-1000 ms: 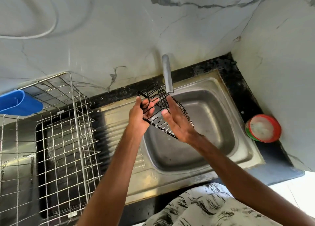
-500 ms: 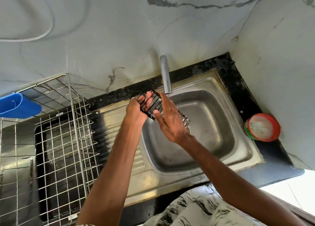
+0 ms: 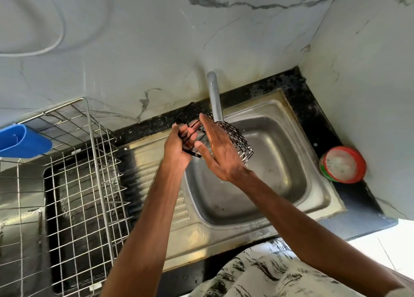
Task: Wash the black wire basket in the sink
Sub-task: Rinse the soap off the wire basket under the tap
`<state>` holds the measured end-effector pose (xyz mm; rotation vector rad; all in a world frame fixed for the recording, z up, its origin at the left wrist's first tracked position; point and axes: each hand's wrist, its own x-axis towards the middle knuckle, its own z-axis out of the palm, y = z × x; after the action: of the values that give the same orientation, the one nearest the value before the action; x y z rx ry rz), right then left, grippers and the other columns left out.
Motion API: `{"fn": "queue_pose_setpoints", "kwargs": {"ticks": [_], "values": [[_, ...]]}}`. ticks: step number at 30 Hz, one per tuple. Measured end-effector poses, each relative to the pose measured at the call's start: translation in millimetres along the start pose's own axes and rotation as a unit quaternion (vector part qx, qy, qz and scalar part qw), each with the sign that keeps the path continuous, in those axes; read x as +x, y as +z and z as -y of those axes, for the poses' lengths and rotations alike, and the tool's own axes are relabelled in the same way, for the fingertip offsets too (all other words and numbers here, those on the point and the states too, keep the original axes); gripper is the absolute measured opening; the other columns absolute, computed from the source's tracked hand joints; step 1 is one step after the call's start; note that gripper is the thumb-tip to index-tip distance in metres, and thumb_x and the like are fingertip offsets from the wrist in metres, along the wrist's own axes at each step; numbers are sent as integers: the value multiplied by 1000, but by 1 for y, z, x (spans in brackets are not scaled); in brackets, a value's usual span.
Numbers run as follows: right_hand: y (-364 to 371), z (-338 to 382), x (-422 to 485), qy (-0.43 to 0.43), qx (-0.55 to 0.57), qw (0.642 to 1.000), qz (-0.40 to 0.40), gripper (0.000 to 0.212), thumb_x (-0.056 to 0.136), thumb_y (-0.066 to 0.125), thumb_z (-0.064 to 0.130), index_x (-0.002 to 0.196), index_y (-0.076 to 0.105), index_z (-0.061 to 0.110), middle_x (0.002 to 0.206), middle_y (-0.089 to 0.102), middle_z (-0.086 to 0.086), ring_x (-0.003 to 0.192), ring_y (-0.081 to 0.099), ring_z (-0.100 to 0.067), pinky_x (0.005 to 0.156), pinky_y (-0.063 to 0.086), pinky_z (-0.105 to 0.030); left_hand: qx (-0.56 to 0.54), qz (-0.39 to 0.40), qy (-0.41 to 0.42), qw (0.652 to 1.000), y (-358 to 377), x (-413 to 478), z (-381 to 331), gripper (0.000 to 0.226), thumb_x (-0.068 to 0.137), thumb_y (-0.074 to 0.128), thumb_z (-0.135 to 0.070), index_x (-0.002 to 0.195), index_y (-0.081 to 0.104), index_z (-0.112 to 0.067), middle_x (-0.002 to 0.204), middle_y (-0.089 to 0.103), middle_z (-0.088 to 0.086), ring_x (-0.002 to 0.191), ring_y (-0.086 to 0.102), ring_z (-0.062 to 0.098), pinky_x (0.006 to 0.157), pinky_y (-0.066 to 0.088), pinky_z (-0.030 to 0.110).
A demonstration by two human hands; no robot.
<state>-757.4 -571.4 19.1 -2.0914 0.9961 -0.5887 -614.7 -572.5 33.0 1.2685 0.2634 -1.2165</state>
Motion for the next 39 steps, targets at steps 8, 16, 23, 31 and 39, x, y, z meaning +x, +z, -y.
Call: {"fn": "queue_pose_setpoints", "kwargs": {"ticks": [8, 16, 23, 31, 39], "values": [[6, -39, -29, 82, -50, 995, -25, 90, 99, 22, 69, 161, 3, 6, 169, -2, -11, 156, -5, -16, 128, 3, -42, 38, 54, 22, 998, -12, 5, 1, 48, 111, 43, -40, 71, 52, -14, 76, 76, 11, 43, 57, 2, 42, 45, 14], [7, -2, -3, -74, -116, 991, 4, 82, 103, 42, 47, 159, 6, -1, 169, -1, -16, 157, -1, -25, 126, 10, -52, 67, 72, -3, 995, -13, 11, 6, 43, 109, 46, -45, 74, 52, -21, 45, 49, -9, 38, 49, 4, 45, 45, 15], [2, -63, -42, 102, -168, 980, 44, 94, 99, 10, 72, 160, 1, 1, 169, -5, -16, 157, -5, -26, 125, 12, -53, -1, 39, -14, 999, -19, 21, 10, 52, 110, 45, -38, 65, 59, -18, 62, 73, 1, 40, 56, 1, 42, 45, 13], [20, 5, -11, -15, -170, 984, 54, 85, 101, 20, 61, 160, -7, 6, 169, -15, -10, 156, -13, -24, 126, 0, -51, 17, 47, -21, 999, -23, 23, 5, 57, 113, 36, -37, 72, 73, -19, 43, 57, -13, 36, 55, 1, 43, 44, 11], [-1, -92, -54, 137, -178, 973, 54, 90, 99, 11, 71, 161, -3, 6, 169, -8, -12, 156, -8, -23, 125, 12, -51, -29, 50, -27, 998, -33, 22, 0, 48, 112, 40, -37, 71, 53, -15, 51, 64, -2, 41, 58, 0, 40, 42, 13]]}}
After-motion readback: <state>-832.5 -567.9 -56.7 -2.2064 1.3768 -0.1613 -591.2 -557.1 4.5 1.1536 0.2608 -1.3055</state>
